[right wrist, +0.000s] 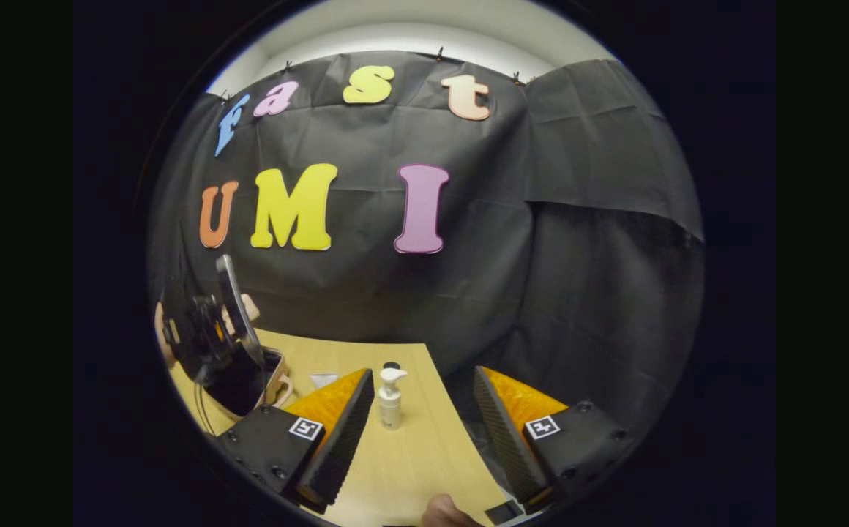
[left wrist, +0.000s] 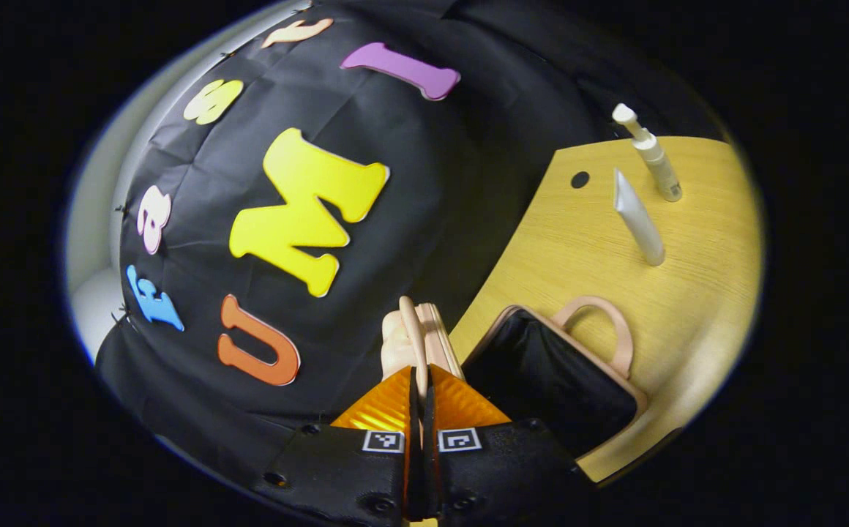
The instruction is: First open the suitcase, pack the skin care products into it, and then close the suitcase.
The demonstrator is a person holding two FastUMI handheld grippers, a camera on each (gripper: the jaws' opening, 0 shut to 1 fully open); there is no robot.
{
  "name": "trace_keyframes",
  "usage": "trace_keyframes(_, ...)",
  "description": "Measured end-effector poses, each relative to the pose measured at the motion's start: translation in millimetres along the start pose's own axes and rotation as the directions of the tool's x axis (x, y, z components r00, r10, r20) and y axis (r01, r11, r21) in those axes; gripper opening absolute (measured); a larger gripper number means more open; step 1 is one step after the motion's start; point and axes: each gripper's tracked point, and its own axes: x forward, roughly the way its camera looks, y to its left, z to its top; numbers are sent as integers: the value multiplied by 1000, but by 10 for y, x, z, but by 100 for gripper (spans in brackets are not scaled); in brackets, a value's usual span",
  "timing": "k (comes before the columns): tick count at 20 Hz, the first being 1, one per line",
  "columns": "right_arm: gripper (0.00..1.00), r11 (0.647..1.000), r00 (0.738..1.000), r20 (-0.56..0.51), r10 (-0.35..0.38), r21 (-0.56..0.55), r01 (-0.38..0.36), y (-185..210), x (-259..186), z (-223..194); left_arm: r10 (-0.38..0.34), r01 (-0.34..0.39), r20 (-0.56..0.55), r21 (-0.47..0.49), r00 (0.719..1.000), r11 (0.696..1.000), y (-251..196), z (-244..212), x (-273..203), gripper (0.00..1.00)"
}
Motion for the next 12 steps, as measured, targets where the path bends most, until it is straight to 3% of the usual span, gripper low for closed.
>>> trace_keyframes(5, 81, 999, 1000, 9, 20, -27, -20, 490, 20, 75, 21, -22, -11, -126, 1000, 992, 678, -517, -39, 3)
trace_keyframes(8, 81, 998, 1000, 9, 30, -53, -30, 804, 54, 68, 10, -13, -11, -345, 1000, 939, 993, -855, 9, 2)
trace_keyframes(12, 81, 997, 999, -19, 27, -77, -29, 1094, 95, 27, 7, -32, -55, -461, 998, 887, 1248, -1438, 85, 3)
